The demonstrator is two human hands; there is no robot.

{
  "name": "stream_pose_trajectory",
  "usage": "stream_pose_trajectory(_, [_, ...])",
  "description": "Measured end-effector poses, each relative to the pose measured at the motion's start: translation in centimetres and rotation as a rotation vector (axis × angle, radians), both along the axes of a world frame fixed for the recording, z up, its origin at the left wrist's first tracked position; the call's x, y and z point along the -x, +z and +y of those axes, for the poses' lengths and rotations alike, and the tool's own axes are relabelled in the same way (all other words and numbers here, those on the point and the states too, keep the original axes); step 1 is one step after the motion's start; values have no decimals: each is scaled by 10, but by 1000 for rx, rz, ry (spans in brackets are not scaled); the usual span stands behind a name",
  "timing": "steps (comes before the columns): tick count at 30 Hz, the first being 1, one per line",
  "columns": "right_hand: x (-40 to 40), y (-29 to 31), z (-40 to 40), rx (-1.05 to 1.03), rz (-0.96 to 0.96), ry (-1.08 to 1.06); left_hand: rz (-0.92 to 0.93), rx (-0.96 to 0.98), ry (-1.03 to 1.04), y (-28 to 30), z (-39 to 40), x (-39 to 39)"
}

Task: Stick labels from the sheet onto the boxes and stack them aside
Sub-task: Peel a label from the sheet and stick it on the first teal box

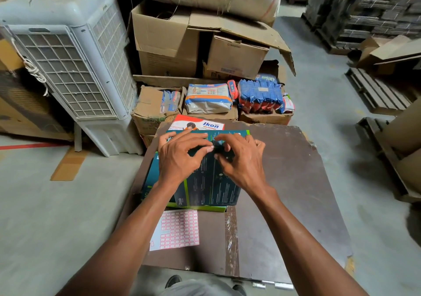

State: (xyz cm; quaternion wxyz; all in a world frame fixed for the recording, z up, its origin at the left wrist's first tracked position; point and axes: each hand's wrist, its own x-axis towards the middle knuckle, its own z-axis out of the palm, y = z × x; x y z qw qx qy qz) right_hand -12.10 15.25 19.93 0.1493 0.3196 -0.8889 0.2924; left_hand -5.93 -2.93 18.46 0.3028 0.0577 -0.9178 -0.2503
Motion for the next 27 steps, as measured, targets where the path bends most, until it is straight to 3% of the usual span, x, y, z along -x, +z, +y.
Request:
stream_pose_trajectory(4, [1, -1, 3, 70, -56, -4, 13, -11, -1, 2, -1, -4])
stream_pose_trajectory(13, [1, -5, -6, 0, 64, -60, -5, -18, -60, 0, -9, -4])
stream_pose_trajectory(21, [6, -5, -3, 82, 55, -51, -18, -33, -68, 4, -10, -5])
stream_pose_trajectory(27, [4, -4, -9, -38, 150, 18, -19, -27, -35, 2, -10, 1])
